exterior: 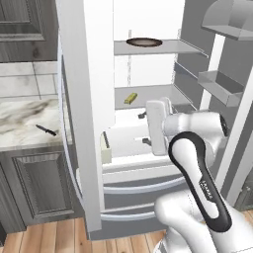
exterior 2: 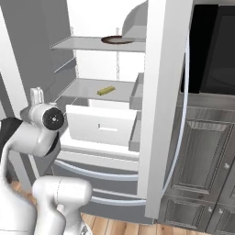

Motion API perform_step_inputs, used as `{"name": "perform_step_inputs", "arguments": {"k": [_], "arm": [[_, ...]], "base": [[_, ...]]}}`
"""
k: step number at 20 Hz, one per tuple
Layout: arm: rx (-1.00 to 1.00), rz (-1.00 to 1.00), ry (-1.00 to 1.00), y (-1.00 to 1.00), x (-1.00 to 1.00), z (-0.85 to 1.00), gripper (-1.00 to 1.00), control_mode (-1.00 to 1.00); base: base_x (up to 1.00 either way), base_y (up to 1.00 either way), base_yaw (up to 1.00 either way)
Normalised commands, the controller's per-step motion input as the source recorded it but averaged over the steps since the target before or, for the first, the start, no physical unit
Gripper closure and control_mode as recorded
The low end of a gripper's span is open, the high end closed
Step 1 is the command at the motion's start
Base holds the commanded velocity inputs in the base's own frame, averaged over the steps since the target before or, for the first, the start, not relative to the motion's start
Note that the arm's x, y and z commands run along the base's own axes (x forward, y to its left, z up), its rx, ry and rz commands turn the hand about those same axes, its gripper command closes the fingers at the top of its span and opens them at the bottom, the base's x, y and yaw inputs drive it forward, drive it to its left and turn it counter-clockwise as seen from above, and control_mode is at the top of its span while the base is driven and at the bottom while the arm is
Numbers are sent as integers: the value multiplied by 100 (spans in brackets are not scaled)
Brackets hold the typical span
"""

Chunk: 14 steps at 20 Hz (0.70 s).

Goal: Retrieve the butter from the fridge and place it on a plate on the dining table. Then retrieve the butter knife by the fridge and place it near the plate.

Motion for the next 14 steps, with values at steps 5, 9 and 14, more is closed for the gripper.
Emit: {"name": "perform_step_inputs", "arguments": {"k": [5, 9, 14], "arm": [[-52, 34, -16, -50, 27, 0, -100, -100], [-75, 31, 0, -54, 9, 0, -100, -100], [-80, 16, 6, -30, 0, -11, -100, -100]], "base": [[0, 0, 0], [0, 0, 0], [0, 0, 0]]}}
